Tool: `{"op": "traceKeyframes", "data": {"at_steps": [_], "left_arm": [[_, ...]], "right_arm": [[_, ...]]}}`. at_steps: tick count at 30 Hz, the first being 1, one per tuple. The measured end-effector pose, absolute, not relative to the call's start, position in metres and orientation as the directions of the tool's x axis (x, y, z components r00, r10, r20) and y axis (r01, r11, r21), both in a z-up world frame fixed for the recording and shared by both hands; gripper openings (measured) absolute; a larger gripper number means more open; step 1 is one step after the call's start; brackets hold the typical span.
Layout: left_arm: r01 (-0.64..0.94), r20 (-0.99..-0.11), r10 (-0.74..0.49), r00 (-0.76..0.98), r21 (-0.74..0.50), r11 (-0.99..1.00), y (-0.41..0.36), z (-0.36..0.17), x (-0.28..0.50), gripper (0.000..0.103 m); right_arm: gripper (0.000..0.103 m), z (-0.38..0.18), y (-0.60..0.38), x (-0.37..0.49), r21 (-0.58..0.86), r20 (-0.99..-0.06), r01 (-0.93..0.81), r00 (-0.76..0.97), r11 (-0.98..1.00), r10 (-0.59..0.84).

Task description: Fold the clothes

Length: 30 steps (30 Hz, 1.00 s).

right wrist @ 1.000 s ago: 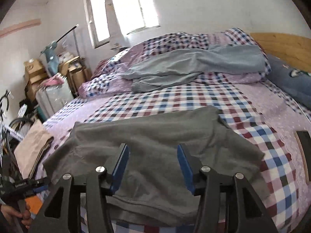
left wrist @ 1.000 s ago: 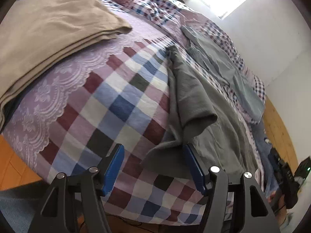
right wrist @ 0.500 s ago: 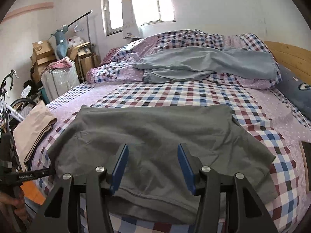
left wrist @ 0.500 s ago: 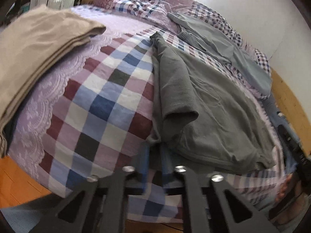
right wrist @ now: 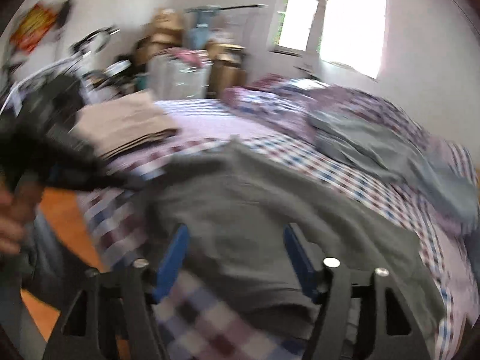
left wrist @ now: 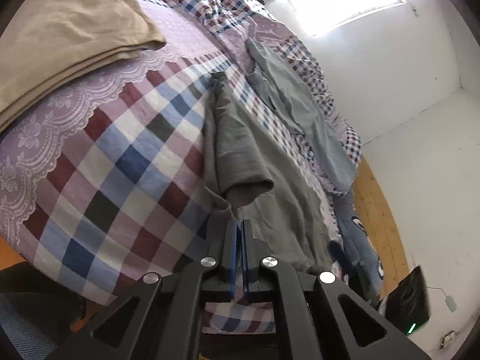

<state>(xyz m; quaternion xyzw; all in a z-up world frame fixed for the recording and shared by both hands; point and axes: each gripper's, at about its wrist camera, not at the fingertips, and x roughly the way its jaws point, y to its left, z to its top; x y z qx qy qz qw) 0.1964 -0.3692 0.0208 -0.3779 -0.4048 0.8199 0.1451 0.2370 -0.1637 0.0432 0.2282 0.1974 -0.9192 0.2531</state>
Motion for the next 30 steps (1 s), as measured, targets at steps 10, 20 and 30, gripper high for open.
{"op": "traceKeyframes", "data": {"at_steps": [10, 20, 30], "left_arm": [[0.049, -0.378, 0.650, -0.660, -0.884, -0.465, -0.382, 0.016, 0.191, 0.001], [0.036, -0.301, 0.690, -0.658, -0.928, -0.370, -0.388, 0.021, 0.186, 0.000], [0.102, -0.486, 0.552, -0.678, -0.805, -0.584, -0.387, 0.037, 0.178, 0.017]], "right_arm": [[0.072, -0.003, -0.248, 0.264, -0.508, -0.468, 0.595, -0.798, -0.623, -0.380], [0.072, -0.031, -0.284, 0.244, -0.706, -0.328, 0.429, -0.903, -0.564, -0.276], [0.007, -0.021, -0.285, 0.205, -0.678, -0.374, 0.429, -0.900, -0.597, -0.223]]}}
